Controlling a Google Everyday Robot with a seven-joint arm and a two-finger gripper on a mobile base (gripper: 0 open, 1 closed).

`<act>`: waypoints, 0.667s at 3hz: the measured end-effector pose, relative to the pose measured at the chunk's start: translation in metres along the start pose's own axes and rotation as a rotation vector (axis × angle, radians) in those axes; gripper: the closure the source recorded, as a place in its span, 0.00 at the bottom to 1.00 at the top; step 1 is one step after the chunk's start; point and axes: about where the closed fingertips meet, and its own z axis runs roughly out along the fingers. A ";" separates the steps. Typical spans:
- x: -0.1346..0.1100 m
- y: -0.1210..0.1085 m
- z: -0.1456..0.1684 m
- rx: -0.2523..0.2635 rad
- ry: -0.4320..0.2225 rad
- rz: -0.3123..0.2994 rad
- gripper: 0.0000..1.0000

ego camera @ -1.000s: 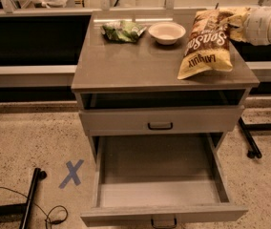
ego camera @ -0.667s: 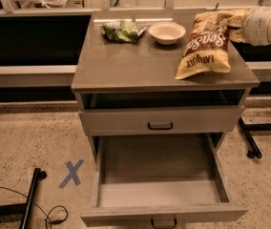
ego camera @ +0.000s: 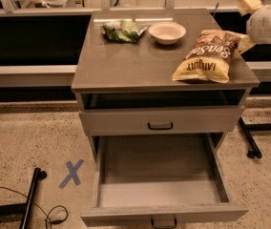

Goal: Pick brown chip bag from middle drawer and place on counter

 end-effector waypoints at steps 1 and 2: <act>-0.013 0.005 -0.016 -0.007 -0.023 -0.013 0.00; -0.038 0.011 -0.050 -0.022 -0.084 0.011 0.00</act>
Offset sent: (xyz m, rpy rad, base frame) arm -0.0241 -0.0847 0.0439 0.0000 -0.0381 -0.1204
